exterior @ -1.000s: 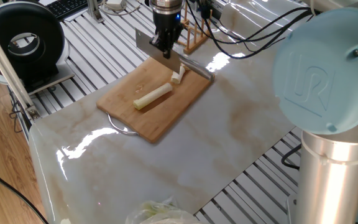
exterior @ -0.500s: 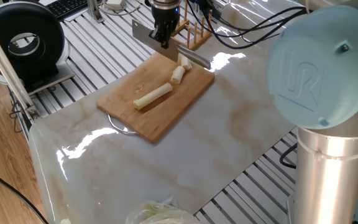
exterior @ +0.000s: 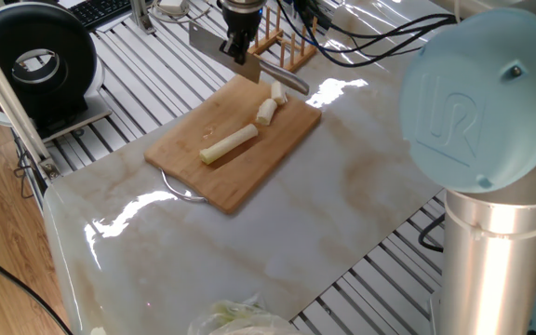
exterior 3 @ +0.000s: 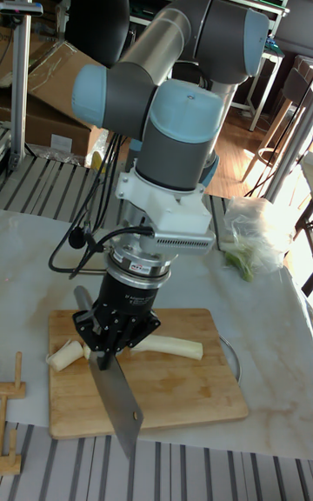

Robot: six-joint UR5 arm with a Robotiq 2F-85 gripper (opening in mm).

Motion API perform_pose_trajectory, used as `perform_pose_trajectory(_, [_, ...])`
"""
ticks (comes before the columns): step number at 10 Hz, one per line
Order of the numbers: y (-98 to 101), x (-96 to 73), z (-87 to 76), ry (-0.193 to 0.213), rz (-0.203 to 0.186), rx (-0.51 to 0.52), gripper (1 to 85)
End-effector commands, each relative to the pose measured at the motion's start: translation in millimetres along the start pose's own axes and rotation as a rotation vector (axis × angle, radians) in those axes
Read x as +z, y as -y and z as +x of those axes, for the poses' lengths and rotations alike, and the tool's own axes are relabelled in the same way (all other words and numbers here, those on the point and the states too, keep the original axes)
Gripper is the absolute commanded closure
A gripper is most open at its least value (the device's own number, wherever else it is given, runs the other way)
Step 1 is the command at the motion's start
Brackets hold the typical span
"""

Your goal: Chop the scallions

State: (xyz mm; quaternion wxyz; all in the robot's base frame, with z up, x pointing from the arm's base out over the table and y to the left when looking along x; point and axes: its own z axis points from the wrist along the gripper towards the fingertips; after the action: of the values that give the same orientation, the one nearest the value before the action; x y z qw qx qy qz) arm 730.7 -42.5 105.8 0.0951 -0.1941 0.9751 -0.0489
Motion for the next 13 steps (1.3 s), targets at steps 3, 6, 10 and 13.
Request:
perform_pose_trajectory(3, [11.4, 15.1, 5.5, 0.022, 0.01, -0.08, 84.3])
perform_pose_trajectory(6, [9.5, 16.4, 21.4, -0.018, -0.016, -0.049, 84.3])
perform_pose_trajectory(10, [18.1, 22.7, 33.0, -0.026, -0.005, -0.044, 84.3])
perform_pose_trajectory(13, [21.6, 27.8, 29.3, -0.003, 0.007, -0.053, 84.3])
